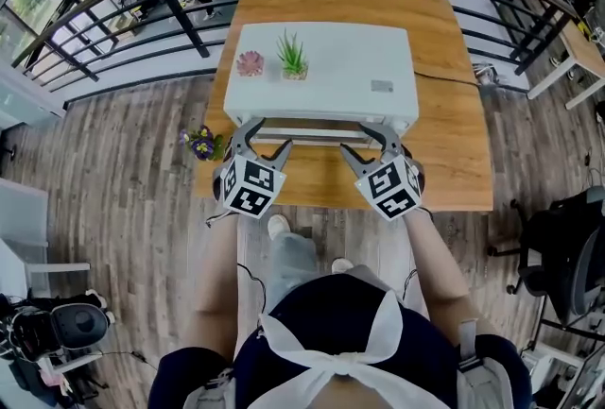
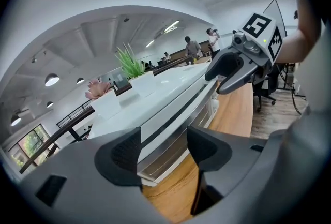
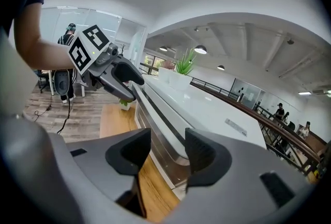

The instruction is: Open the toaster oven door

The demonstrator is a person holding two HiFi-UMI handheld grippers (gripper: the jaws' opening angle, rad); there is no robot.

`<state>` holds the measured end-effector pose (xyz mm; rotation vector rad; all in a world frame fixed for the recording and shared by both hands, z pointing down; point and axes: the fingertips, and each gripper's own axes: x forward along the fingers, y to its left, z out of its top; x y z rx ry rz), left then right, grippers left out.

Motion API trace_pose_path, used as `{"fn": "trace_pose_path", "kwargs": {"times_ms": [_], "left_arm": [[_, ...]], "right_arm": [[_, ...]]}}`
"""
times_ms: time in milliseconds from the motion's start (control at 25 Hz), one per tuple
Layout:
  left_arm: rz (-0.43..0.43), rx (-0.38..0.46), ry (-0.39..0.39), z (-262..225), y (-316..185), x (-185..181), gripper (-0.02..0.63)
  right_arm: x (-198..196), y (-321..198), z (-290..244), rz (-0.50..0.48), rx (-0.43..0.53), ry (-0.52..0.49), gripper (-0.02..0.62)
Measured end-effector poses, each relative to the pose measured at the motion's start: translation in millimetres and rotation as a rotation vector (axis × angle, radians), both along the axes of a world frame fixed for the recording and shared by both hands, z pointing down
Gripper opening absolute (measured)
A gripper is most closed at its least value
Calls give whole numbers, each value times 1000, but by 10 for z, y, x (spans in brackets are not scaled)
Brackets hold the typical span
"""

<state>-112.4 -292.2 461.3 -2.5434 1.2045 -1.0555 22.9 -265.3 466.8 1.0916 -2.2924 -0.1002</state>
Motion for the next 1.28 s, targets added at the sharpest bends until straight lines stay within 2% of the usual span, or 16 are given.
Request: {"fn": "trace_pose_path", "kwargs": {"times_ms": [120,320,480,680,1280], "left_arm": [[4,6,-24,57,1,2,276],[4,9,-20,74,-4,5,276],[-11,12,-17,85,33,9,276],[-47,8,75,31,-3,-18,258],[-66,15,65,74,100,-33,258]], "right_arm": [[14,-11,-3,10,16,3,193],[45,-35,5,23,35,30,155],[56,5,10,25,42,21,153],[50,-15,-7,24,45,-3,153],[43,93,23,17,24,-30,147]]}}
